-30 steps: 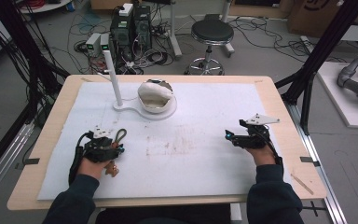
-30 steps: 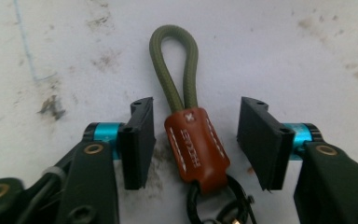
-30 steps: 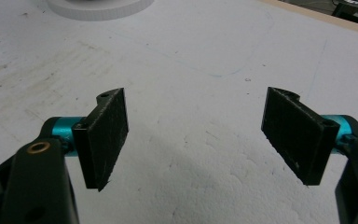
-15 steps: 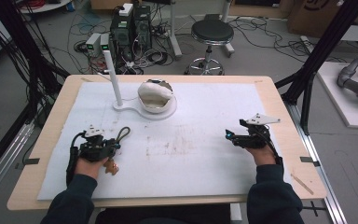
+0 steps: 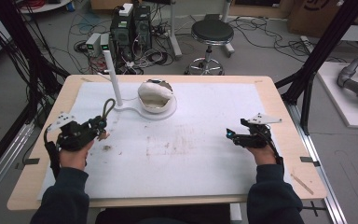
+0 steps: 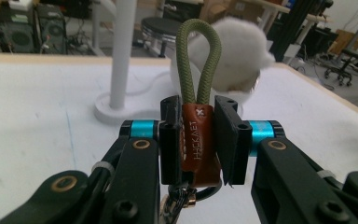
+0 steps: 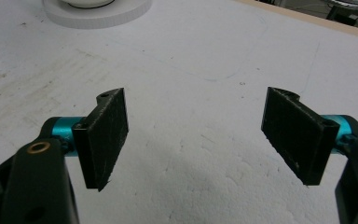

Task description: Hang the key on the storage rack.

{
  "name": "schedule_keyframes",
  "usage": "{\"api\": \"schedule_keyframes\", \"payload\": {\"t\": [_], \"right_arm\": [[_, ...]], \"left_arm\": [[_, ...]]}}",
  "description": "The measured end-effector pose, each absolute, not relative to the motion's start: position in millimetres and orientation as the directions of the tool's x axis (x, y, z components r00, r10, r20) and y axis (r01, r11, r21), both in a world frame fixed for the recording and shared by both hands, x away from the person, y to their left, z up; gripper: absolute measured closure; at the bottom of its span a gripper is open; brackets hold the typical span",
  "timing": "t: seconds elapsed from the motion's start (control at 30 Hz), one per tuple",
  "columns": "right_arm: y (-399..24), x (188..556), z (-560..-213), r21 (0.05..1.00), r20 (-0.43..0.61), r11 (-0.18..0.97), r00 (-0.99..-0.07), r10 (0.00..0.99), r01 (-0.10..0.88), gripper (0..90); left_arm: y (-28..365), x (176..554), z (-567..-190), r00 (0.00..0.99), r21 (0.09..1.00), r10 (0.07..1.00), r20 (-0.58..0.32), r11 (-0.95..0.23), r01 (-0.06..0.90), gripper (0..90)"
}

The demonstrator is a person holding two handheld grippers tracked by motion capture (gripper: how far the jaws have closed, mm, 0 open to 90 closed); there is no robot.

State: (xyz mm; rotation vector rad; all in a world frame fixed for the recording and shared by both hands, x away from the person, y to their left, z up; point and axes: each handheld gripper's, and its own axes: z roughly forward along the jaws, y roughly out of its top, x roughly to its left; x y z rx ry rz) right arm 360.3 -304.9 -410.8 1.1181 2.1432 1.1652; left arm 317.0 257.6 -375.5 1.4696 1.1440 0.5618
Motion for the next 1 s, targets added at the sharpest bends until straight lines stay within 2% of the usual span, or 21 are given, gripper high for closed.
{"api": "schedule_keyframes", "payload": {"t": [0.2, 0.47, 0.63, 0.87, 1.0], "right_arm": [[-303, 361, -411, 0.844, -0.009, 0.314, -0.574, 0.819, 0.435, 23.1], [-303, 360, -411, 0.843, -0.004, 0.312, -0.574, 0.819, 0.438, 23.1], [-304, 361, -411, 0.842, -0.004, 0.313, -0.575, 0.818, 0.439, 23.1], [-303, 361, -412, 0.841, -0.001, 0.312, -0.575, 0.818, 0.442, 23.1], [-303, 361, -411, 0.84, -0.004, 0.317, -0.579, 0.815, 0.44, 23.1]], "left_arm": [[260, 339, -340, 0.407, 0.954, 0.885, -0.224, 0.114, 0.276, 72.2], [256, 369, -319, 0.361, 0.954, 0.911, -0.197, 0.094, 0.283, 72.2], [252, 387, -320, 0.318, 0.938, 0.93, -0.183, 0.069, 0.34, 72.1], [244, 405, -334, 0.308, 0.911, 0.936, -0.172, 0.033, 0.41, 71.8], [244, 406, -343, 0.323, 0.912, 0.926, -0.197, 0.052, 0.407, 68.0]]}}
